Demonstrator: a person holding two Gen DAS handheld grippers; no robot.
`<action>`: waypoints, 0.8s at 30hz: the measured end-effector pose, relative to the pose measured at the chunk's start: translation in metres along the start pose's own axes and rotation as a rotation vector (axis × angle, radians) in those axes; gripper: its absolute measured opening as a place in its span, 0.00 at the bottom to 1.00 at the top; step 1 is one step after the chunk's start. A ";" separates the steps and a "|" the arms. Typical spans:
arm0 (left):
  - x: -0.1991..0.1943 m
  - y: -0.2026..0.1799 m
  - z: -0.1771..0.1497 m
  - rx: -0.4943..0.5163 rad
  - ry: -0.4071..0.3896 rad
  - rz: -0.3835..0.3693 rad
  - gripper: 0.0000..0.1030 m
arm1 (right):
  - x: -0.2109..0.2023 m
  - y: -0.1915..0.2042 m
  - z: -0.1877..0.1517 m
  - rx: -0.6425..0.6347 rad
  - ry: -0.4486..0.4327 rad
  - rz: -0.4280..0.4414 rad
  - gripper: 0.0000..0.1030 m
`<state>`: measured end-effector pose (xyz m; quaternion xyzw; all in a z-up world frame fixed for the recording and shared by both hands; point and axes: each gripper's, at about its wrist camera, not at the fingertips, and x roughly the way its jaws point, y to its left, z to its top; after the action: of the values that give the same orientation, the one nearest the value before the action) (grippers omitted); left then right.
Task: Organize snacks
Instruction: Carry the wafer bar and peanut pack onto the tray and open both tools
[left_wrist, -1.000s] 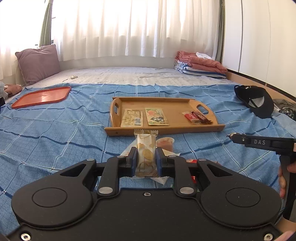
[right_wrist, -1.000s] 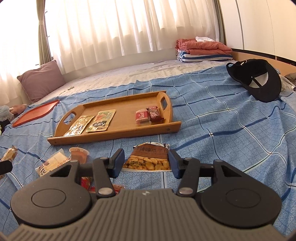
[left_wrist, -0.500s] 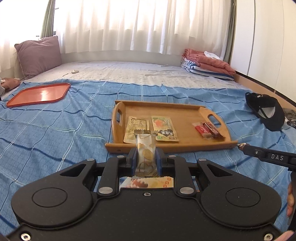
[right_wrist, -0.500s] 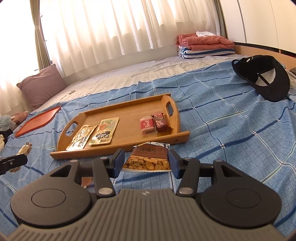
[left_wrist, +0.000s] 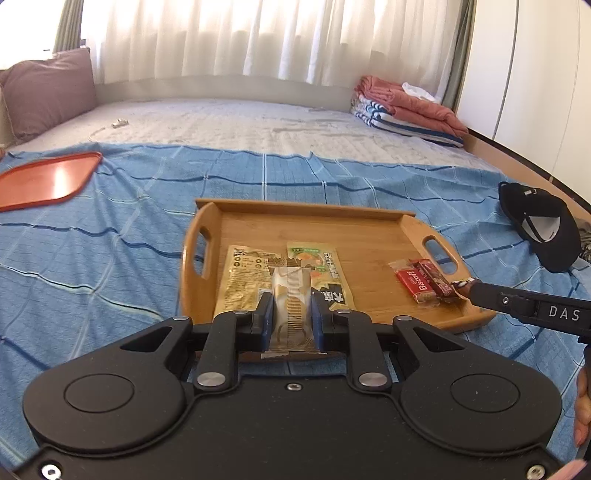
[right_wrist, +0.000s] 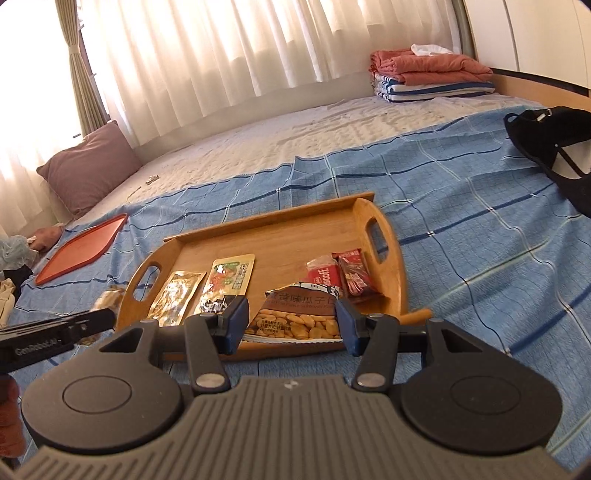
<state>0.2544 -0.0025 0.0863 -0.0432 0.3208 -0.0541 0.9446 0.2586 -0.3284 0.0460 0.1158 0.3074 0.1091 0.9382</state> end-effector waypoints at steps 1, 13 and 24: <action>0.008 0.001 0.002 -0.006 0.014 -0.003 0.19 | 0.006 0.000 0.002 0.000 0.006 0.005 0.54; 0.089 0.008 0.004 -0.038 0.088 0.013 0.19 | 0.074 0.005 0.008 -0.006 0.080 0.024 0.54; 0.115 0.009 -0.003 -0.005 0.090 0.038 0.19 | 0.104 0.018 -0.011 -0.126 0.112 0.017 0.54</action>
<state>0.3441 -0.0091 0.0139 -0.0371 0.3639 -0.0373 0.9299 0.3312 -0.2806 -0.0148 0.0528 0.3511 0.1423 0.9240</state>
